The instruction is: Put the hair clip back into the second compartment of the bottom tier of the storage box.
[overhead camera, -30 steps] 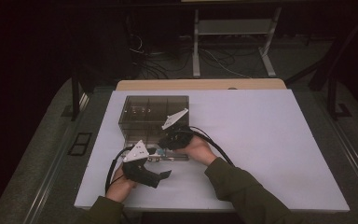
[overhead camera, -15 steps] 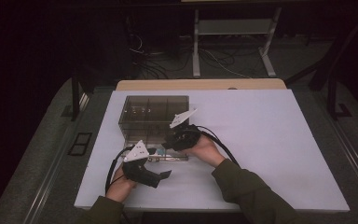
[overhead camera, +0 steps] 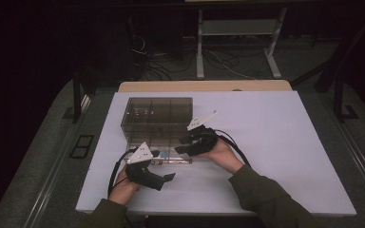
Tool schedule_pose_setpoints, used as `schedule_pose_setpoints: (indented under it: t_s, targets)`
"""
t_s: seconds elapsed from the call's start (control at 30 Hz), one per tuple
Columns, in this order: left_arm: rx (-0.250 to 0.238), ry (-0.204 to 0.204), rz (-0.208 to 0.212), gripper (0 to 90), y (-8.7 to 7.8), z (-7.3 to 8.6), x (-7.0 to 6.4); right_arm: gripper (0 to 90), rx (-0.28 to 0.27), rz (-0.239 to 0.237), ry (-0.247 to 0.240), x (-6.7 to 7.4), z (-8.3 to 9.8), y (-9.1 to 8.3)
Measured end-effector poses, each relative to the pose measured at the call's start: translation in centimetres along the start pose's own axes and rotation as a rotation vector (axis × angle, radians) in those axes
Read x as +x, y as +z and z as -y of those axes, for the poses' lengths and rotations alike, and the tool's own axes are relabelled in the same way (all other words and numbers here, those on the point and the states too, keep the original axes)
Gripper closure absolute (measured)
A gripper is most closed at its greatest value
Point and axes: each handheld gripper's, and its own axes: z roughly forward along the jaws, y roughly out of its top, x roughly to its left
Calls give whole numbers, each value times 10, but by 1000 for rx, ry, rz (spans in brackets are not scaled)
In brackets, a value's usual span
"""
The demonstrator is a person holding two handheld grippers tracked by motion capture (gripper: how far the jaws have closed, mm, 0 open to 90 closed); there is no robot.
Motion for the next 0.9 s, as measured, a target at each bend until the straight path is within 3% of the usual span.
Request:
schedule_pose_setpoints:
  t_s: [0.5, 0.9]
  targets:
    - [4, -11, 0, 0, -1, 2, 3, 424, -51, 26, 35, -4, 32, -33]
    - [1, -12, -7, 0, -3, 3, 3, 342, -65, 103, 65, -2, 57, -61]
